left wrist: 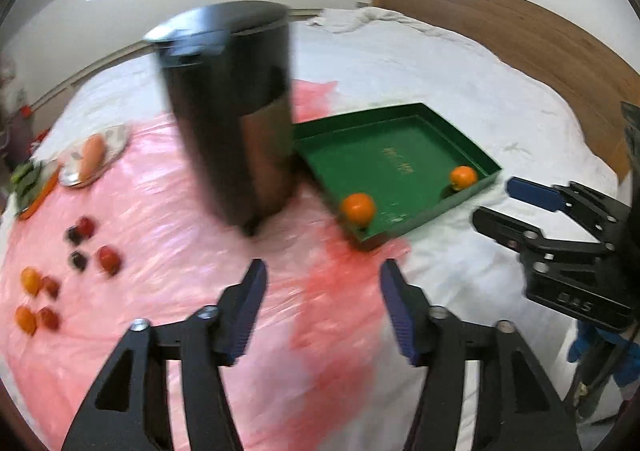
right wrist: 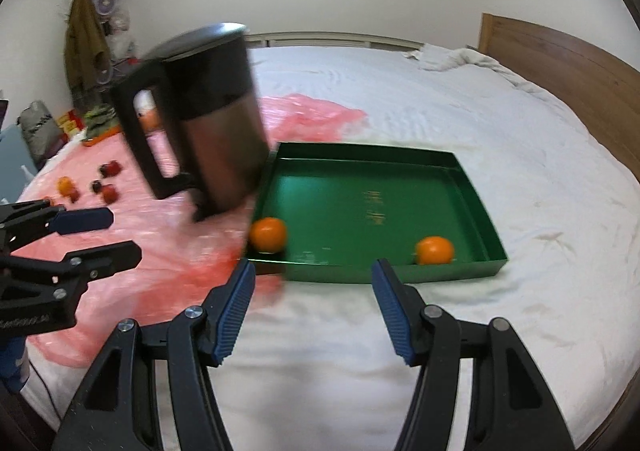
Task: Organize fruits
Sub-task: 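Move both tools back over the remaining fruit on the sheet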
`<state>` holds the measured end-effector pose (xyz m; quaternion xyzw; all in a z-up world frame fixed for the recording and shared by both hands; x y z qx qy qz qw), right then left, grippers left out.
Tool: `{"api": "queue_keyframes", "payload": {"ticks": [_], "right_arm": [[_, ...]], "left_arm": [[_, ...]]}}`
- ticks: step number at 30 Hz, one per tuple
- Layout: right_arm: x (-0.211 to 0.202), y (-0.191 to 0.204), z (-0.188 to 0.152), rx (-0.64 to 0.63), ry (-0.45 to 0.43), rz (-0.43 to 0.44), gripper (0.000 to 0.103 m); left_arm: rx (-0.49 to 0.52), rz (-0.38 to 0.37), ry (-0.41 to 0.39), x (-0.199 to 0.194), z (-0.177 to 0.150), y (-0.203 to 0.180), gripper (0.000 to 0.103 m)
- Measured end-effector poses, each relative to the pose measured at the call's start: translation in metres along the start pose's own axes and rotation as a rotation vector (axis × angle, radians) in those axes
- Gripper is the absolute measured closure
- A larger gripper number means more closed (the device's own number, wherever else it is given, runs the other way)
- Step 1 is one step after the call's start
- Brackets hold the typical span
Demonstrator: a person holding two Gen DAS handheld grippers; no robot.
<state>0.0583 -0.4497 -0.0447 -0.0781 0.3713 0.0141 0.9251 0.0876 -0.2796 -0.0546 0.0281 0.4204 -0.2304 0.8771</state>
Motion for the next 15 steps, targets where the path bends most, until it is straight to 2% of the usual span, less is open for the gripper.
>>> {"api": "queue_keyframes", "payload": {"ticks": [10,15], "right_arm": [[-0.021,0.092,0.016,-0.076,-0.031,0.121,0.0],[-0.018,0.139,0.026,-0.124,-0.03,0.182,0.0]], "left_arm": [[-0.06,0.103,-0.039,-0.042,-0.032,0.082,0.045],[-0.1,0.163,-0.047,-0.058,-0.051,0.132,0.045]]}}
Point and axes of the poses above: each gripper's, at about its wrist camera, not at the fingertips, and x roughly the way its jaws point, y to its left, z to its top, the point moved 6 cm from there along x, roughly the way its jaws point, and after that the axes turned 10 degrees about -x, right-handed, at the moved point
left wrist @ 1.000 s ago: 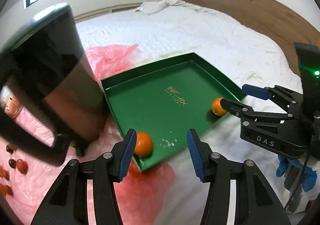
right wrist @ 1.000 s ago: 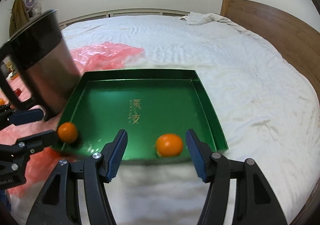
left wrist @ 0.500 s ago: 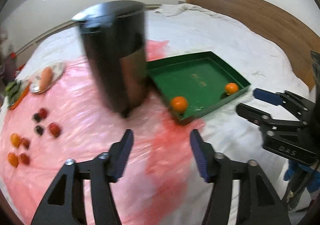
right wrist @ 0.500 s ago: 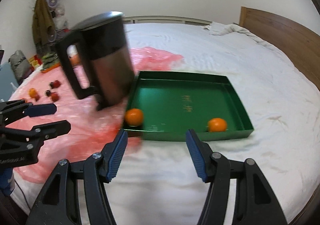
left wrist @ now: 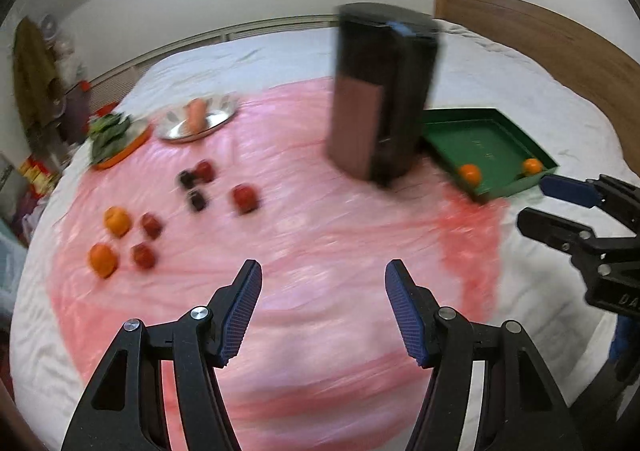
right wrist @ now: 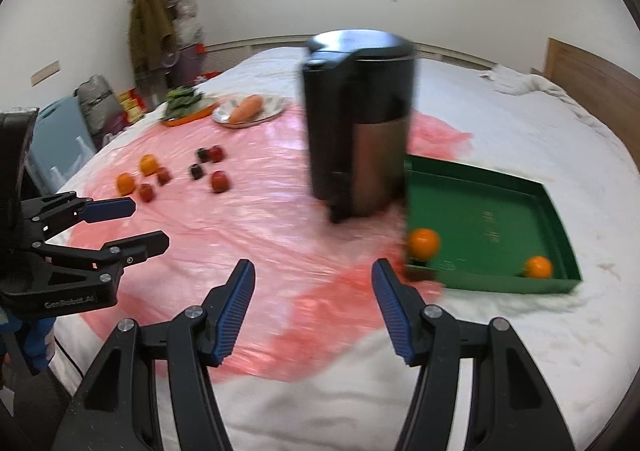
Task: Organize fruits
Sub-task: 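Move both tools back over the remaining fruit on the sheet, then close the left tool on a red apple while the right tool grasps another red apple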
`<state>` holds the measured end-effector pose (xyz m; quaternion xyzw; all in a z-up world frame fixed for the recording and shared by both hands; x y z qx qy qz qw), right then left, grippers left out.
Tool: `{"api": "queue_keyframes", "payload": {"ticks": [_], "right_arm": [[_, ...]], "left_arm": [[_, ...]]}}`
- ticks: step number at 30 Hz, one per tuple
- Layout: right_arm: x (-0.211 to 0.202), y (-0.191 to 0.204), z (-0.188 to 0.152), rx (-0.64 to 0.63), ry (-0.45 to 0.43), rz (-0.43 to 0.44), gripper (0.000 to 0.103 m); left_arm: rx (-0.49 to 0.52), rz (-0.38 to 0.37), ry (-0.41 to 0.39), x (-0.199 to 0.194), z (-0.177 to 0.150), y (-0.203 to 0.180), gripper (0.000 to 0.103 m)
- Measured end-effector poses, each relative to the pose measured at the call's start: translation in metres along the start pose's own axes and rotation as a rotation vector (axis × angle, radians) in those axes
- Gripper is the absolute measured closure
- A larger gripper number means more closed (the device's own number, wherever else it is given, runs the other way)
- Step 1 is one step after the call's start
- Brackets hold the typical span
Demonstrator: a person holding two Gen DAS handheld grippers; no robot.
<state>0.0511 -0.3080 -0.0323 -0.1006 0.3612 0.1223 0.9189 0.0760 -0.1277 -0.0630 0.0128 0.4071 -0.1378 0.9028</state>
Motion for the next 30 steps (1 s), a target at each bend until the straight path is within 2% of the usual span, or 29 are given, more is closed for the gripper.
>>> {"api": "queue_keyframes", "payload": {"ticks": [7,16,22,30], "right_arm": [[0.03,0.045,0.018,-0.037,0.014,0.067,0.0],[0.074,0.077,0.039,-0.066,0.044,0.125,0.0],[0.114,0.097,0.067,-0.107,0.049,0.172,0.0],[0.168,0.104,0.091,-0.123,0.082,0.201,0.0]], "left_arm": [[-0.123,0.054,-0.008,-0.005,-0.014,0.089,0.045],[-0.262,0.04,-0.006,0.01,-0.011,0.171,0.041],[-0.276,0.037,0.012,0.035,0.004,0.196,0.041],[-0.268,0.065,0.073,0.088,0.016,0.206,0.041]]}}
Point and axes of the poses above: each gripper's, at about its wrist camera, not at the fingertips, and x roughly the way its jaws point, y to its left, z to its top, the point moved 6 cm from there along x, roughly the way its jaws point, and after that the axes turned 10 degrees about -x, right-handed, at the moved point
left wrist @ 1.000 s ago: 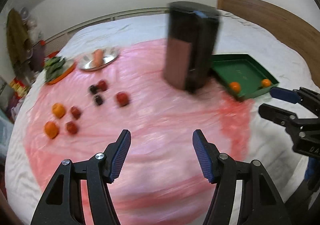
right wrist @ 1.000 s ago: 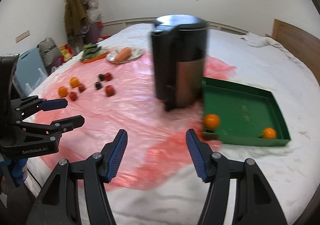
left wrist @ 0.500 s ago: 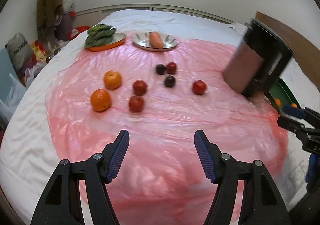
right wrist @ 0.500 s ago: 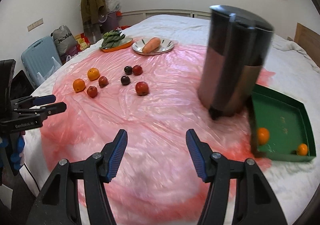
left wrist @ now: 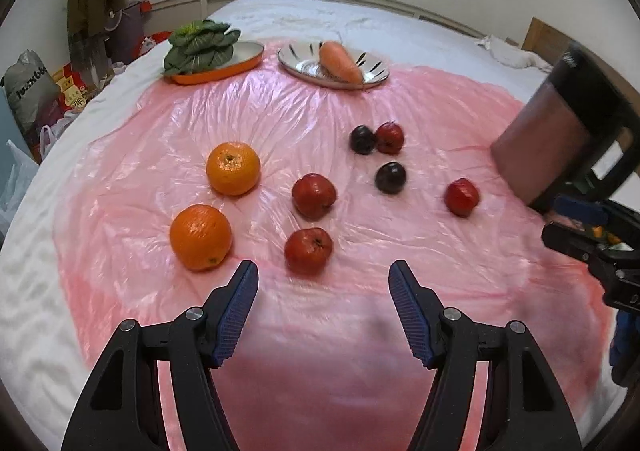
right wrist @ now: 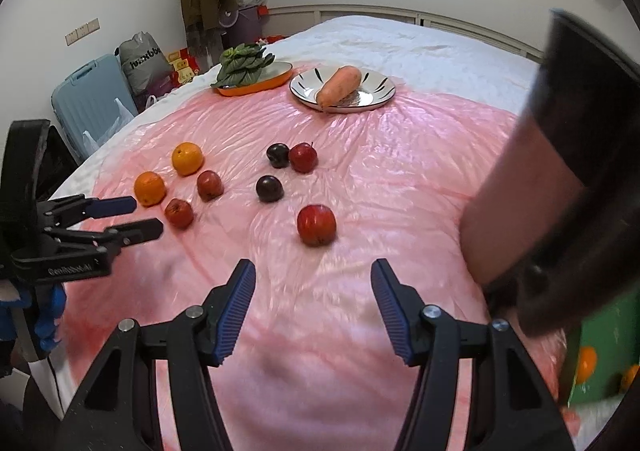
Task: Organize fruits
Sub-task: 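Close the left tool on a red apple while the right tool grasps another red apple, then carry the apple in the left tool to the green tray while the right tool carries its apple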
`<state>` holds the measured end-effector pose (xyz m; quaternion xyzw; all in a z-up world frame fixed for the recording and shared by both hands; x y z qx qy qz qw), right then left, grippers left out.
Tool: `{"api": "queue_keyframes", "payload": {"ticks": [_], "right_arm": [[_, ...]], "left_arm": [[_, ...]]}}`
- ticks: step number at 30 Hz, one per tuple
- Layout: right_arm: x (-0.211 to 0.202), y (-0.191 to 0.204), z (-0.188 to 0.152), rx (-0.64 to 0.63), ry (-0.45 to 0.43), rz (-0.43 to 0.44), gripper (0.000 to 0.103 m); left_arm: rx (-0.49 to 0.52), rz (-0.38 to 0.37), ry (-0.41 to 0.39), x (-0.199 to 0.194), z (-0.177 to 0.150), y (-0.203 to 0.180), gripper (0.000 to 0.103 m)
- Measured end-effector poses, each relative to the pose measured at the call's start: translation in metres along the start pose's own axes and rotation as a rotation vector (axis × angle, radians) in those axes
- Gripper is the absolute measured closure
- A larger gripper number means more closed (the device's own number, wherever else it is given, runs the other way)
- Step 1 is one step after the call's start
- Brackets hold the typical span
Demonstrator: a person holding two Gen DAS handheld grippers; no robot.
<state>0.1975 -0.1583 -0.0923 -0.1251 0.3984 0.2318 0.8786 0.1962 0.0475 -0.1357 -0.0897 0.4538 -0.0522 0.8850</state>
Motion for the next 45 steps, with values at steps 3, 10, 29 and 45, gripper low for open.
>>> {"api": "queue_keyframes", "payload": {"ticks": [3,10,29,45], "right_arm": [[0.019,-0.005,0.008,0.002,0.013,0.008,0.0],[0.057,-0.009,0.025,-0.02,0.043,0.023,0.001],[0.109,-0.001,0.024,-0.073,0.134,0.058,0.042],[0.085,-0.012,0.023,-0.016,0.064,0.075,0.042]], "left_arm": [[-0.003,0.014,0.018,0.016,0.004,0.004,0.041],[0.012,0.026,0.049,0.036,0.006,0.006,0.053],[0.041,0.034,0.082,0.051,0.001,0.008,0.072],[0.008,-0.03,0.037,0.033,0.002,0.008,0.075]]}}
Point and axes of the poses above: each gripper's, at about its wrist camera, not at the fingertips, and x roughly the way its jaws point, y to its left, z to its top, the point moved 6 cm from there along x, roughly the way its jaws point, and after that the axes turned 10 degrees about -x, right-handed, at the moved point
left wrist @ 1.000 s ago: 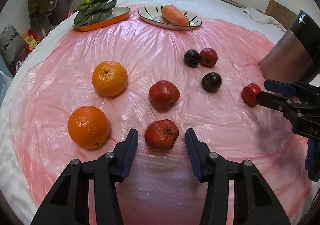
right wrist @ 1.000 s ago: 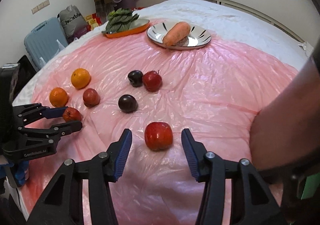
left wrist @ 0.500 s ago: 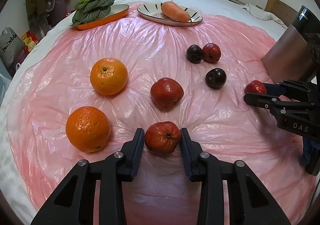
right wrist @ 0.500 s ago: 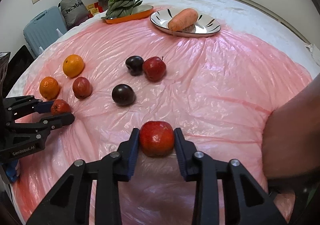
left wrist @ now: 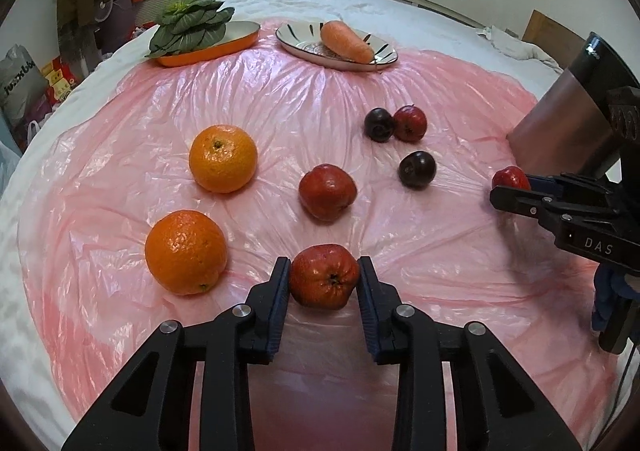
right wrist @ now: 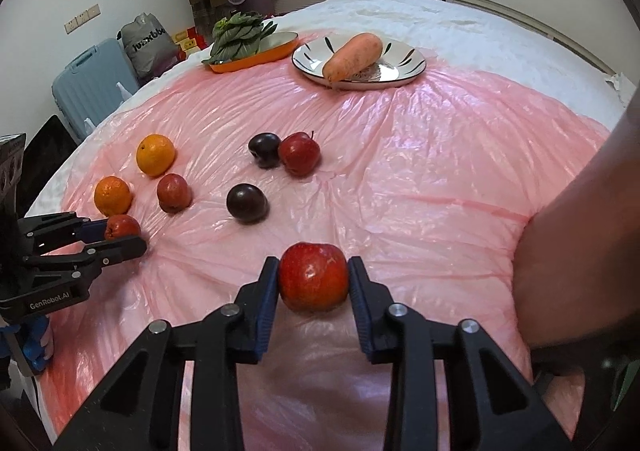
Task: Organize fruits
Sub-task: 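Carry the apple in the left tool to the green tray while the right tool carries its apple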
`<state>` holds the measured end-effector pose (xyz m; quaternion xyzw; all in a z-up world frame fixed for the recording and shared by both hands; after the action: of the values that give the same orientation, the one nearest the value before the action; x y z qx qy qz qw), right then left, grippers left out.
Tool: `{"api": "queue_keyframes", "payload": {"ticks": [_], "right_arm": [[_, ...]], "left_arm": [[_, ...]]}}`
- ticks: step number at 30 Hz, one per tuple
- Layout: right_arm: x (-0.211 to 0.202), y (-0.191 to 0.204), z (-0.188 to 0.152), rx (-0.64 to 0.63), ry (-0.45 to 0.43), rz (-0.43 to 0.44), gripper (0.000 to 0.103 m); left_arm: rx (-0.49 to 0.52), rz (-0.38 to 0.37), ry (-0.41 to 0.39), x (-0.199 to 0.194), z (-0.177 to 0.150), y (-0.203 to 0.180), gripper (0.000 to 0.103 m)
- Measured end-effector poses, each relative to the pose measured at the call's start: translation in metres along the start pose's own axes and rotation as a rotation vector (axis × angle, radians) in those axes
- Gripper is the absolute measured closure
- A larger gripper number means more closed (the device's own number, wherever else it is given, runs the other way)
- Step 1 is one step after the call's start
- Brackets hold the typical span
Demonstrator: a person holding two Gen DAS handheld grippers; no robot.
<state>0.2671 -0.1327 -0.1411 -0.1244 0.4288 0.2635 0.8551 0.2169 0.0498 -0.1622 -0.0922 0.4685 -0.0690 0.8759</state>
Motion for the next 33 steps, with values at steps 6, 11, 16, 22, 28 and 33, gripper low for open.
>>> {"api": "queue_keyframes", "payload": {"ticks": [6,11,16,22,28,33], "right_arm": [[-0.021,0.002,-0.003,-0.001,-0.014,-0.018,0.042],[-0.044,0.008,-0.011,0.004,-0.031,-0.016,0.042],[-0.067,0.02,-0.03,0.011,-0.044,-0.014,0.042],[-0.094,0.028,-0.053,0.03,-0.05,-0.02,0.042],[-0.126,0.027,-0.074,0.054,-0.068,-0.037,0.042],[-0.152,0.021,-0.092,0.079,-0.084,-0.058,0.042]], "left_arm": [[-0.011,-0.024,-0.018,-0.013,-0.003,-0.006,0.075],[-0.02,-0.031,-0.027,-0.03,-0.01,-0.008,0.075],[-0.027,-0.03,-0.036,-0.048,-0.02,-0.01,0.075],[-0.008,-0.036,-0.043,-0.069,-0.036,-0.027,0.075],[0.012,-0.058,-0.051,-0.089,-0.047,-0.051,0.075],[0.038,-0.082,-0.053,-0.102,-0.058,-0.078,0.075]]}}
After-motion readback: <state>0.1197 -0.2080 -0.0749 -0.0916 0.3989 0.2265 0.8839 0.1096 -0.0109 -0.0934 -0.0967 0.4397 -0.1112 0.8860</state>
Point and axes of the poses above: each gripper's, at about its wrist camera, not at the fingertips, and x roughly the way its jaws point, y to its left, z to its top, the point moved 6 cm from there along x, roughly the way its jaws point, and after that the axes turned 10 degrees about -x, right-handed, at the moved point
